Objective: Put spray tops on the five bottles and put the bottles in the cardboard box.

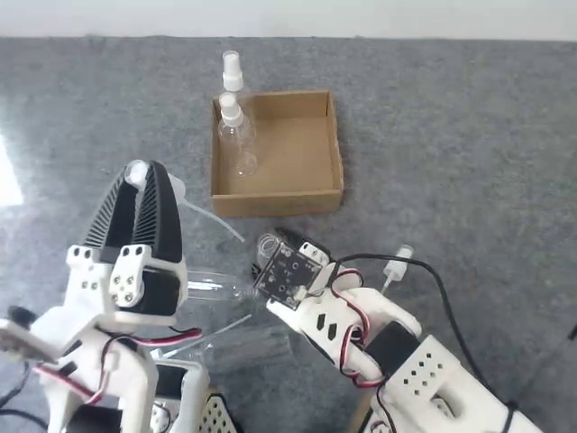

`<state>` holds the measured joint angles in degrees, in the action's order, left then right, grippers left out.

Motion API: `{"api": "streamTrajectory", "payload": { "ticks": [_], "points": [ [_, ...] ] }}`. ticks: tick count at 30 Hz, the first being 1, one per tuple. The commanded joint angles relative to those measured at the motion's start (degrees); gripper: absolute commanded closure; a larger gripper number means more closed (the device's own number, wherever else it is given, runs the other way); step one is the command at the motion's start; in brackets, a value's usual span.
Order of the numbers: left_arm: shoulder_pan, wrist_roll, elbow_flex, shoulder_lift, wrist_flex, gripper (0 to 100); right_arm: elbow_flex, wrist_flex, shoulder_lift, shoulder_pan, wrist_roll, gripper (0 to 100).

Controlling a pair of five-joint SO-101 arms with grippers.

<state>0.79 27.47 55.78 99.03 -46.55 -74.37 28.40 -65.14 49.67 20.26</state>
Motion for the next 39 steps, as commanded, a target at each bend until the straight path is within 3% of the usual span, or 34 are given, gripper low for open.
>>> {"api": "streamTrajectory", "payload": {
  "ticks": [1,10,39],
  "points": [
    [0.1,0.2,-0.4,0.4,1.8,99,0.4,-0.8,-1.6,1.7,3.4,89.9],
    [4.4,-1.8,-0.3,0.4,1.4,99,-0.4,-1.4,-1.7,1.8,4.0,89.9],
    [4.7,-1.8,4.1,0.4,1.7,99,-0.6,-1.4,-1.7,1.6,3.7,89.8]
  ]
}}
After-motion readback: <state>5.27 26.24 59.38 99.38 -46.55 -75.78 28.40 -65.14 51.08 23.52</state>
